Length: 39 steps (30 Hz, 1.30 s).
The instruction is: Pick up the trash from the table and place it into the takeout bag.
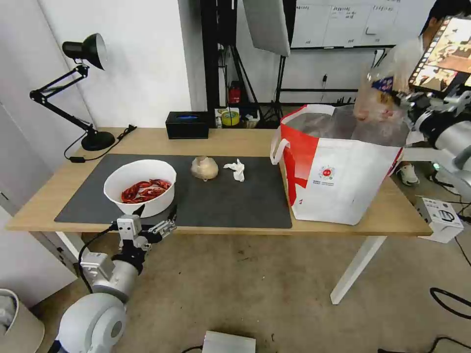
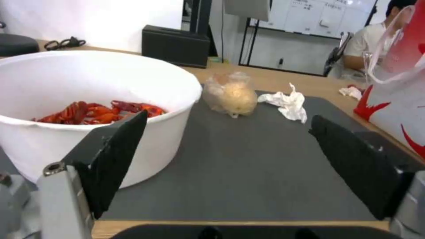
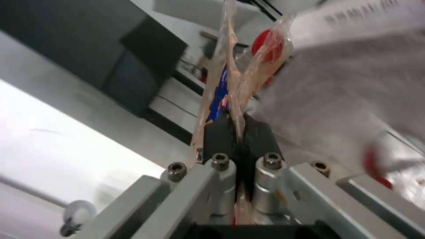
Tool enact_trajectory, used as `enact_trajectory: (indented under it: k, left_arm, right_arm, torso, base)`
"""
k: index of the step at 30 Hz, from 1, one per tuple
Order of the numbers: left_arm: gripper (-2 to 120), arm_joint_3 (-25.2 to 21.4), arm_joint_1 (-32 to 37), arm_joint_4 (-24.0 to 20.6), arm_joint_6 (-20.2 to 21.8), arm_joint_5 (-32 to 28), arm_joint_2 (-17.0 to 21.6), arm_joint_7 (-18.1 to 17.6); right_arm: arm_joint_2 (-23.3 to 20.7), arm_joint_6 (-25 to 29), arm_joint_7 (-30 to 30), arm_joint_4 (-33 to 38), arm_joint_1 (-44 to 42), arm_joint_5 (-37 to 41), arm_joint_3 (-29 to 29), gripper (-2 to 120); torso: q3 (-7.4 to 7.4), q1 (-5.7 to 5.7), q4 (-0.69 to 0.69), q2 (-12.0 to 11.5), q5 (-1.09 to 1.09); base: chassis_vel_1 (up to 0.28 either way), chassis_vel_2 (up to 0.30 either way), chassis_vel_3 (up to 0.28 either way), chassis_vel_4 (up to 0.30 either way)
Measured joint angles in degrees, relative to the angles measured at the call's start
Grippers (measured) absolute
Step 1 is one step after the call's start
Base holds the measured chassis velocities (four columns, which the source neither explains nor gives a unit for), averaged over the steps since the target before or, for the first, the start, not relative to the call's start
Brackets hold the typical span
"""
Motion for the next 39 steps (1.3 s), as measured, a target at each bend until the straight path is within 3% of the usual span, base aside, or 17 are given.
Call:
enact_trajectory:
  k: [6,16,25,30,37,39]
  left_arm:
    - [100,0.09,0.14,-0.06,-0.06,0.02,0.08,0.02]
    - [100,-0.06,1.0,-0.46,-1.07,0.26,-0.15,0.86]
    - [100,0.18,1.47,-1.09,-1.24,0.9,-0.88,1.5]
    - [100,-0.15,1.61,-1.36,-1.24,0.9,-0.88,1.5]
    - [100,-1.09,2.29,-2.71,-1.24,-0.31,-1.03,1.37]
    - [100,-1.17,2.38,-2.82,-1.23,-0.38,-1.06,1.37]
  right_arm:
    - [1.24,-1.59,6.64,-0.5,2.31,1.97,-1.96,0]
    - [1.23,-2.2,8.54,0.58,0.68,1.36,-1.97,1]
    - [1.12,-1.87,6.68,2.8,-2.53,0.4,-0.22,36]
    - [0.92,-1.63,4.75,3.4,-3.28,-0.57,0.2,50]
    - [-0.32,4.09,-9.08,8.81,-7.26,-7.57,1.79,80]
    - [-0.46,4.43,-10.2,9.49,-7.7,-8.18,1.93,82]
  torso:
    - [-0.01,0.0,0.01,0.0,-0.01]
    - [-0.01,0.0,0.01,0.0,-0.01]
    - [-0.01,-0.01,0.0,0.0,-0.01]
    - [-0.01,-0.01,0.0,0.0,-0.01]
    - [-0.01,-0.01,0.0,0.0,-0.01]
    - [-0.01,-0.01,0.0,0.0,-0.01]
  base:
    - [0.0,0.0,0.0,0.0]
    - [0.0,0.0,0.0,0.0]
    - [0.0,0.0,0.0,0.0]
    - [0.0,0.0,0.0,0.0]
    - [0.0,0.0,0.0,0.0]
    - [0.0,0.0,0.0,0.0]
